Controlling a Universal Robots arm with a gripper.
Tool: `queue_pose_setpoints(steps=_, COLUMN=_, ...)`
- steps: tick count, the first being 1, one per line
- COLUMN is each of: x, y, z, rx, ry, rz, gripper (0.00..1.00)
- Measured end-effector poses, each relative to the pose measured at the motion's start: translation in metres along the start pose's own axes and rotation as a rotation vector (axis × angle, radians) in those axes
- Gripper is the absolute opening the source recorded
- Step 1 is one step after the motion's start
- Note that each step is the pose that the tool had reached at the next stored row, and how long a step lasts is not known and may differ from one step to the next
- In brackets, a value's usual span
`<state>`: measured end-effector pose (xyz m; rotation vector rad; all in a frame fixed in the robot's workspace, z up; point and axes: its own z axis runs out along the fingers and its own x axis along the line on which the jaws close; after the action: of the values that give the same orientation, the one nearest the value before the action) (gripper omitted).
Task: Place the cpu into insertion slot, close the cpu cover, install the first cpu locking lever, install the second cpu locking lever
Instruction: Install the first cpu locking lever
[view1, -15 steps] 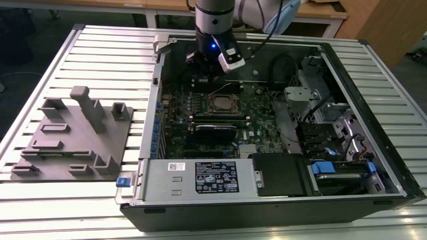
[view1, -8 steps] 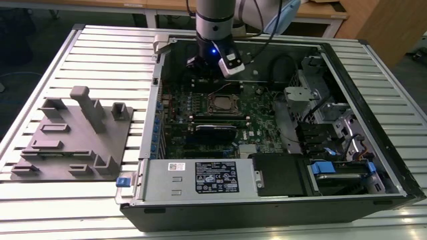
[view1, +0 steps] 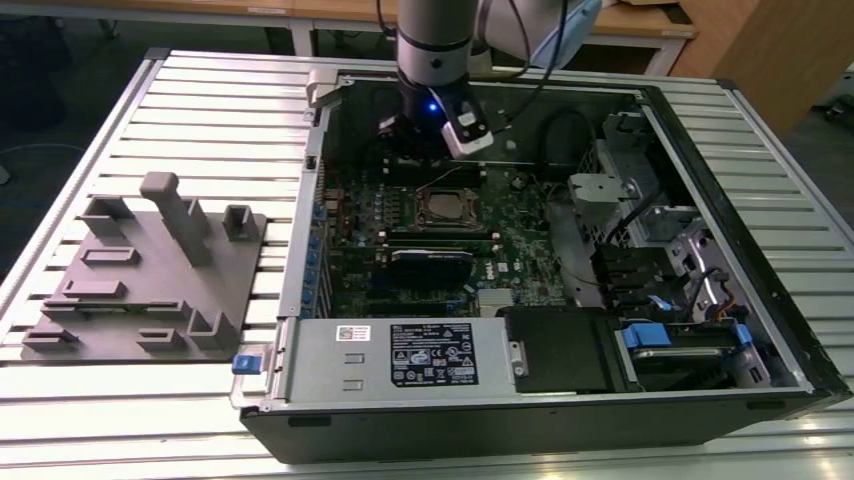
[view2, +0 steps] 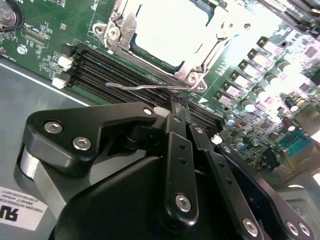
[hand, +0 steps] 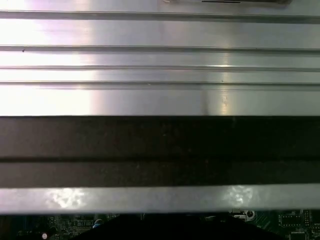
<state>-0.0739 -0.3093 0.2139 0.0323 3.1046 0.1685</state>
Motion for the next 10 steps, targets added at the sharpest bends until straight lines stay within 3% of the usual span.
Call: queue_pose_setpoints(steps=10, x=-0.0074, y=0.0004, z=0.0037, rx=-0.0020, ry=0.0009, rz=-0.004, gripper=0.11)
